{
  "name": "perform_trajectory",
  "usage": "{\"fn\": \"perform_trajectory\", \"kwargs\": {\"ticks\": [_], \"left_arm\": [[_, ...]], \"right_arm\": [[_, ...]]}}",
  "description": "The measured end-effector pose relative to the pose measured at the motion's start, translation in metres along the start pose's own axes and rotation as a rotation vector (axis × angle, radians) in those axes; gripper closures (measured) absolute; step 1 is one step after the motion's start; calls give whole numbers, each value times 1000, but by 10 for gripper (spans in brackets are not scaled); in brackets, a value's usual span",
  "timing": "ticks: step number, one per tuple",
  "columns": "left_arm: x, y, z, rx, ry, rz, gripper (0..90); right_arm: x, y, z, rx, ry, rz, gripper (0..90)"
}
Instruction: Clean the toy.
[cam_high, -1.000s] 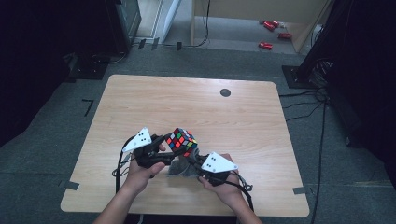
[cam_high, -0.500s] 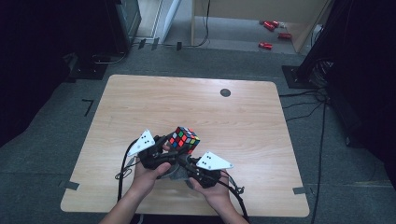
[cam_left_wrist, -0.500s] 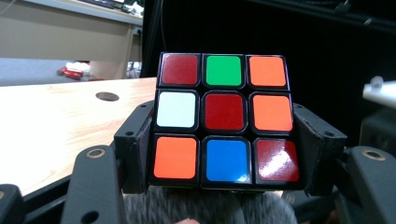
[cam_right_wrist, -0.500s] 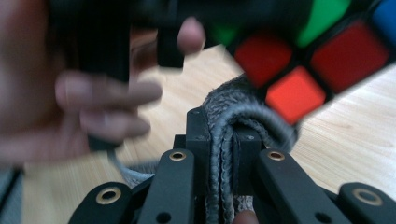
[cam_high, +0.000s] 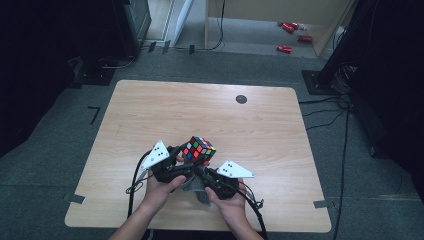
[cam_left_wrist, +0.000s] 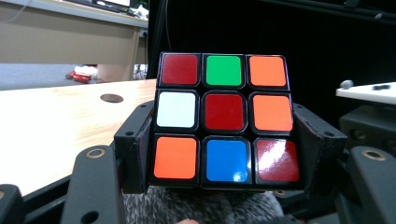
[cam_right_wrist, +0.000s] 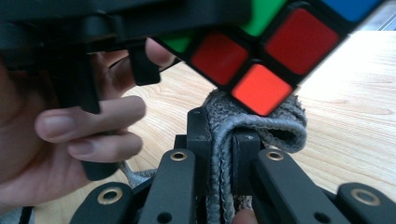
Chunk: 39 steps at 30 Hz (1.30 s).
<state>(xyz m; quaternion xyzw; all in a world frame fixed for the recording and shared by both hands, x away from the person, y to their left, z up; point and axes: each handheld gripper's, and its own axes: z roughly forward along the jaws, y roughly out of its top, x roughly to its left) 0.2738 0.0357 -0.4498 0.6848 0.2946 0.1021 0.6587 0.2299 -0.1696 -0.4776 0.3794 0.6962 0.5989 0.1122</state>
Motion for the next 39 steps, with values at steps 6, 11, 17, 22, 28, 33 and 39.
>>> {"fn": "perform_trajectory", "kwargs": {"ticks": [6, 11, 17, 22, 28, 33, 39], "left_arm": [[4, 4, -5, -21, -1, -14, 350], [6, 5, -7, 2, -18, -14, 350], [6, 4, -6, 13, -43, -33, 350], [13, 8, -11, -10, -40, -72, 351], [16, 8, -11, 19, -55, -88, 351], [15, 8, -8, 47, -76, -88, 351], [14, 8, -7, 55, -80, -93, 351]], "right_arm": [[-7, 2, -5, -6, -28, -18, 827], [-22, 6, -18, -32, -102, -35, 828], [-32, 18, -33, -84, -139, -102, 829], [-25, 8, -22, 3, -43, -197, 823], [-15, 5, -16, 45, -18, -291, 815], [-28, 14, -27, -10, -48, -256, 814], [-14, 5, -17, 44, -12, -307, 806]]}}
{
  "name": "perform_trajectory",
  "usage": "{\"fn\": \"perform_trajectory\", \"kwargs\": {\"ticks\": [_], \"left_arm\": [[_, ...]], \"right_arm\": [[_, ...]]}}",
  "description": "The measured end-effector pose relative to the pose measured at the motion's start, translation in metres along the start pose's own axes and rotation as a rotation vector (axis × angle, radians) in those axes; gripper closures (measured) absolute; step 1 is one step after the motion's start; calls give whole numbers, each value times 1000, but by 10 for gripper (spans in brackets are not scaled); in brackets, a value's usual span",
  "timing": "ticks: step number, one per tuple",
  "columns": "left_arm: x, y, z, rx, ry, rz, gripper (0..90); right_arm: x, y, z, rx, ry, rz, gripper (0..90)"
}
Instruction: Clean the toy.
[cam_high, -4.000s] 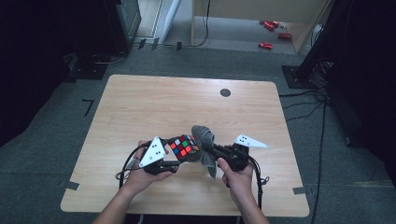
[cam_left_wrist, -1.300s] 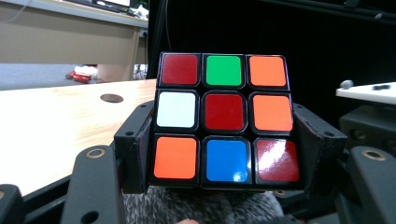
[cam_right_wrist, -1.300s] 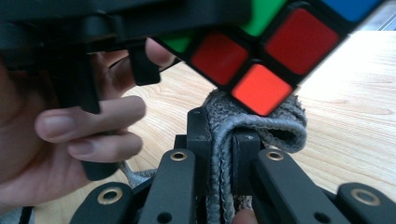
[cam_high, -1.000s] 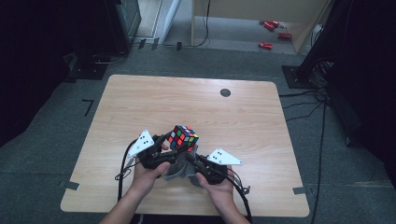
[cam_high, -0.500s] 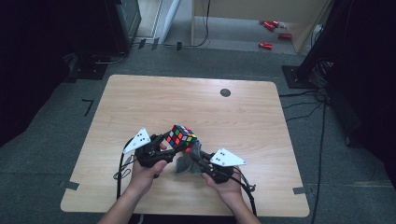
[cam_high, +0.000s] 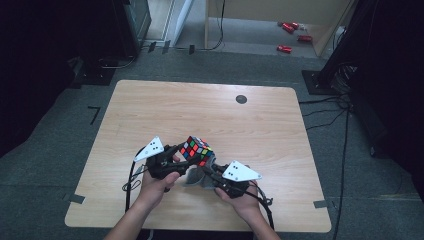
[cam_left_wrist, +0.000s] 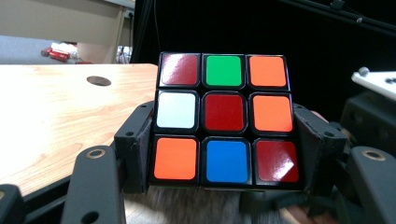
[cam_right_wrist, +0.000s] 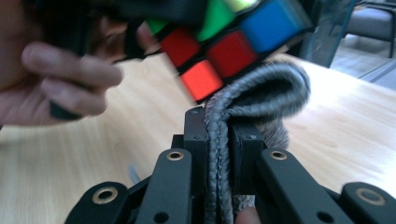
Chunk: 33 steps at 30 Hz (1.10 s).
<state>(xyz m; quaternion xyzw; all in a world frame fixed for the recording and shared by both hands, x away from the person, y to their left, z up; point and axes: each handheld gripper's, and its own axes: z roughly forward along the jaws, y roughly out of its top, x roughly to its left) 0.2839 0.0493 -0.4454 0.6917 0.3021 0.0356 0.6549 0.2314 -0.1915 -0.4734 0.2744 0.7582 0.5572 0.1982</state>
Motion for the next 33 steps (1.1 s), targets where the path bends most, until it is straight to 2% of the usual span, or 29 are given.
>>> {"fn": "perform_trajectory", "kwargs": {"ticks": [3, 8, 11, 14, 17, 19, 22, 25, 29, 32, 33], "left_arm": [[2, 0, -2, 1, -10, 3, 350], [7, -1, -3, 27, -13, 5, 350], [8, -1, -4, 34, -9, 20, 350], [9, -4, -4, 62, 16, 97, 350], [7, -9, -1, 114, 26, 172, 350], [4, -13, 3, 149, 4, 212, 350], [-6, -19, 11, 193, -31, 291, 350], [-18, -23, 16, 206, -54, 365, 350], [-22, -21, 15, 196, -37, 384, 350], [-17, -17, 10, 164, -34, 353, 350], [-15, -16, 9, 157, -35, 344, 350]], "right_arm": [[2, 0, 1, 7, 10, -7, 808], [-13, 7, -13, -53, -10, 40, 809], [-18, 10, -19, -65, -24, 27, 808], [-24, 14, -26, -93, -44, 39, 806], [-29, 20, -34, -128, -75, 60, 807], [-31, 24, -38, -147, -77, 66, 806], [-27, 28, -38, -154, -43, 73, 806], [-22, 30, -35, -158, -12, 76, 805], [-23, 22, -29, -148, 5, 116, 810], [-28, 14, -27, -101, -22, 138, 813], [-30, 13, -27, -99, -21, 159, 814]]}}
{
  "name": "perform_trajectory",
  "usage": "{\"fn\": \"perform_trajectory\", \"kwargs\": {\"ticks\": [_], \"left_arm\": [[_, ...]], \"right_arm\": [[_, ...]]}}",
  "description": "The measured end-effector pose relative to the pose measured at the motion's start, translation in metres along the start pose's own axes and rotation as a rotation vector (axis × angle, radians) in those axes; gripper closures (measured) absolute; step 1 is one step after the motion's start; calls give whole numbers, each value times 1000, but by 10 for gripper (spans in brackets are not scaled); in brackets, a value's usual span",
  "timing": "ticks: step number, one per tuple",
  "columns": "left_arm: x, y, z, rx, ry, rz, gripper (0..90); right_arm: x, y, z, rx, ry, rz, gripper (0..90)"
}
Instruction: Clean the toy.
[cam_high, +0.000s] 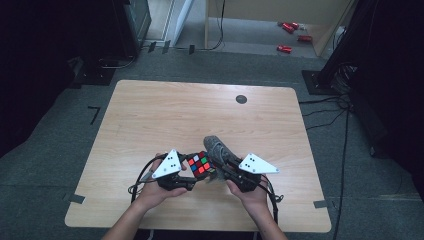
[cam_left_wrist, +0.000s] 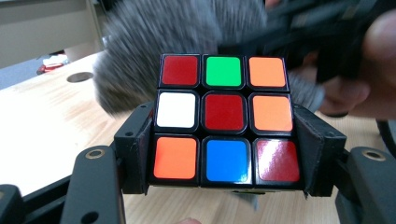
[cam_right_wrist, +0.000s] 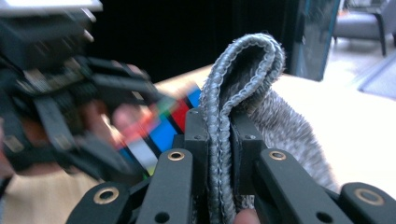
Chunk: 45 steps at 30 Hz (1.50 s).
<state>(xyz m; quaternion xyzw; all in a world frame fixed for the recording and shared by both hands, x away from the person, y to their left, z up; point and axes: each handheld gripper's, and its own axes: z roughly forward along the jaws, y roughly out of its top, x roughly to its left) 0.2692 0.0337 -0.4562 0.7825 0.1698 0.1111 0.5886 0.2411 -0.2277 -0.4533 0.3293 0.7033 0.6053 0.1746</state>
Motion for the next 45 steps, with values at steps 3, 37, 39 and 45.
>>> {"fn": "perform_trajectory", "kwargs": {"ticks": [3, 37, 39, 45], "left_arm": [[1, -1, 0, 3, -1, 0, 350], [18, -2, -8, 16, 116, -90, 349], [18, -1, -9, 15, 120, -94, 350], [23, -1, -9, 28, 150, -138, 350]], "right_arm": [[-2, 3, -2, -26, 33, 47, 814], [-65, -38, -7, 245, -384, 120, 708], [-67, -37, -9, 232, -385, 125, 638], [-67, -26, -19, 153, -352, 83, 508]]}}
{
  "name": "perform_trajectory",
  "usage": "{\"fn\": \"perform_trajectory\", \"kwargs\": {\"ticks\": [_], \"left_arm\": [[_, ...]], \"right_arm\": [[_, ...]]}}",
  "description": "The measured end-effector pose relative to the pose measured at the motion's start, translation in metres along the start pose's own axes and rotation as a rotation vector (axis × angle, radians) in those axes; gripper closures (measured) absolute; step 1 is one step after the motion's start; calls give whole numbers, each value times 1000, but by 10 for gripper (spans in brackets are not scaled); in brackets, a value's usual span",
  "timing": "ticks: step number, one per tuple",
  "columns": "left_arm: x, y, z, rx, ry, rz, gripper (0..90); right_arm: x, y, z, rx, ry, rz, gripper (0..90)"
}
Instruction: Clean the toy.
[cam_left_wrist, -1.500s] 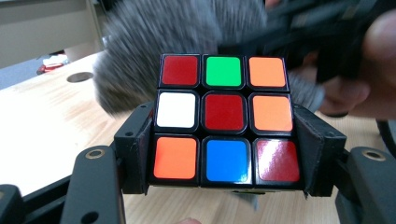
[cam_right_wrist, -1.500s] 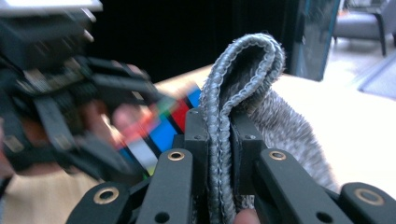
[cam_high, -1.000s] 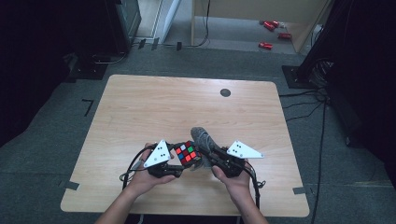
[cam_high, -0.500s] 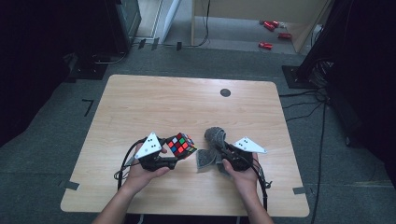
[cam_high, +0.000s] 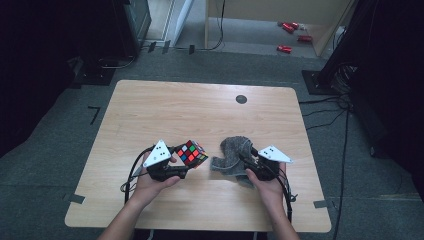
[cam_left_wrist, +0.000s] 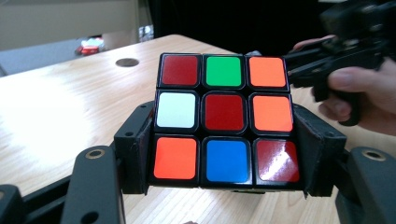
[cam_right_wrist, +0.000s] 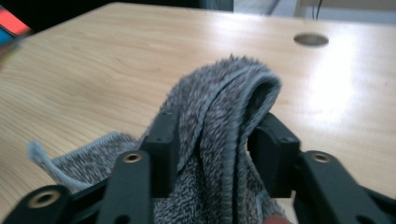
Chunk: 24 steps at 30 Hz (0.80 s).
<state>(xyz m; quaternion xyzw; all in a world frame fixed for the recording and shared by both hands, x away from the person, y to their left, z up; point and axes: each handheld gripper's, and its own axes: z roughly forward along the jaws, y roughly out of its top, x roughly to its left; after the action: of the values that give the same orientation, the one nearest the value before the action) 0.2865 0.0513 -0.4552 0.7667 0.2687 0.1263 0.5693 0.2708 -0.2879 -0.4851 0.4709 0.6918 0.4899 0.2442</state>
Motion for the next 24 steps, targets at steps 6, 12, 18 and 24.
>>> {"fn": "perform_trajectory", "kwargs": {"ticks": [6, 12, 18, 24], "left_arm": [[5, 4, -4, -8, 14, -41, 349], [4, 8, -5, -18, 9, -48, 349], [2, 11, -3, -17, -3, -59, 350], [2, 15, -3, -18, -7, -77, 349]], "right_arm": [[7, 8, -7, -75, 66, -36, 394], [28, 14, -9, -152, 158, -97, 343], [49, 19, -10, -184, 213, -167, 330], [61, 24, -11, -203, 240, -196, 321]]}}
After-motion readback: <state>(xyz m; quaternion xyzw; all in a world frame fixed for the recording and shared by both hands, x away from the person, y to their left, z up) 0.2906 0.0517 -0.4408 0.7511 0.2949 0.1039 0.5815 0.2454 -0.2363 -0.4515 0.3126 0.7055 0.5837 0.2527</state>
